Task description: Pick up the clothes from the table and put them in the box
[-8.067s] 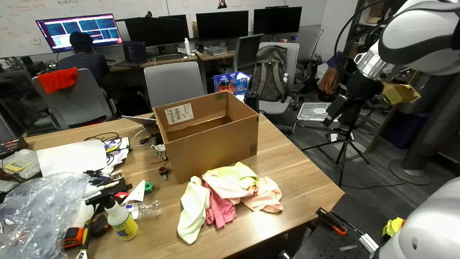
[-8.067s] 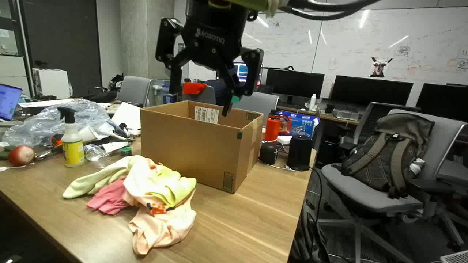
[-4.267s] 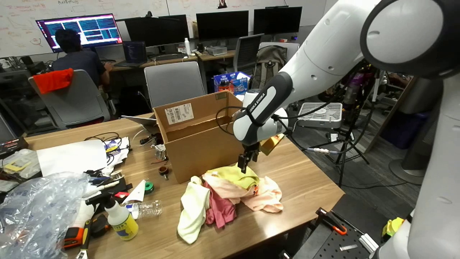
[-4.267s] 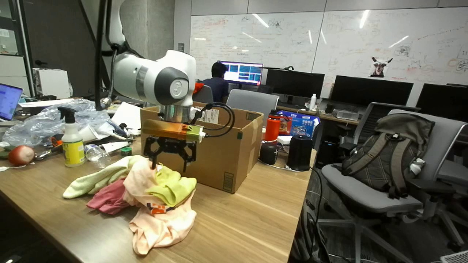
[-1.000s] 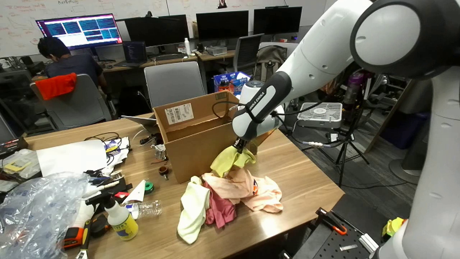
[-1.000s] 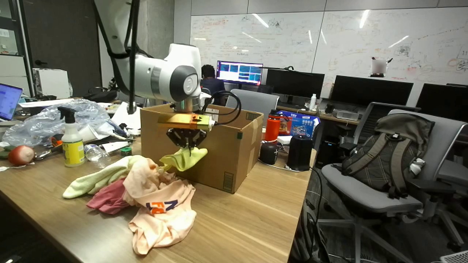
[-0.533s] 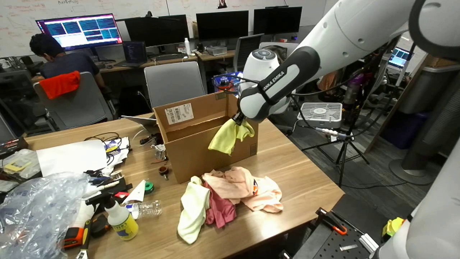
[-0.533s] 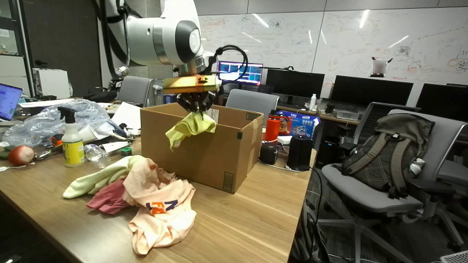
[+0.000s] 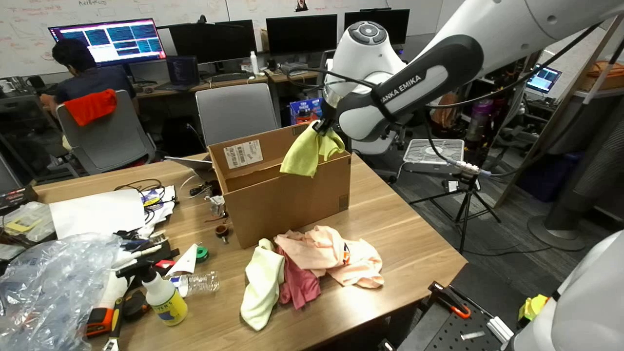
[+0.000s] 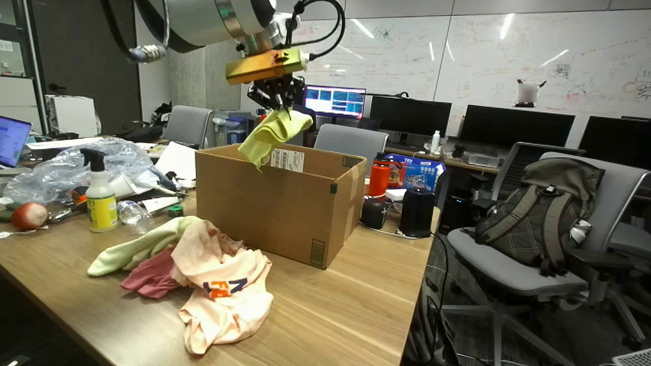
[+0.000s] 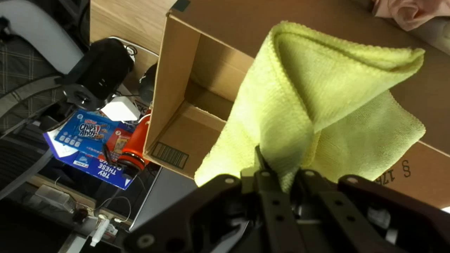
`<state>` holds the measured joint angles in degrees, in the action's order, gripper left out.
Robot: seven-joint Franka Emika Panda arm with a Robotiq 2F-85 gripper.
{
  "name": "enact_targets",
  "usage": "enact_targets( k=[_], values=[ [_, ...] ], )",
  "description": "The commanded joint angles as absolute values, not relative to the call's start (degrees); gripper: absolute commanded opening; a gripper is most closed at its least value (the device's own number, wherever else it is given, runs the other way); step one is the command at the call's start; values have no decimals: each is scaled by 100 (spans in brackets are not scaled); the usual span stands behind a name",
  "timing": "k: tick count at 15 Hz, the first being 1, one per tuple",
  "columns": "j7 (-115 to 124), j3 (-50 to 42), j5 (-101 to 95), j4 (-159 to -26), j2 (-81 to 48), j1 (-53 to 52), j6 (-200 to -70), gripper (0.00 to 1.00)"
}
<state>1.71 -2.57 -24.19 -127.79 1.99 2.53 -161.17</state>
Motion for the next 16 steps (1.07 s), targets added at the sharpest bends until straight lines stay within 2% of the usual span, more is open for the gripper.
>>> enact_targets(
  k=[1,7,16],
  values=[
    [373,-170,-2715,-12362,121,217,-15884,5],
    [392,-8,-3117,-11370,-599,34,-15004,5],
    [725,-259,-3826,-9850,-2080,-530,-14158,5]
  ],
)
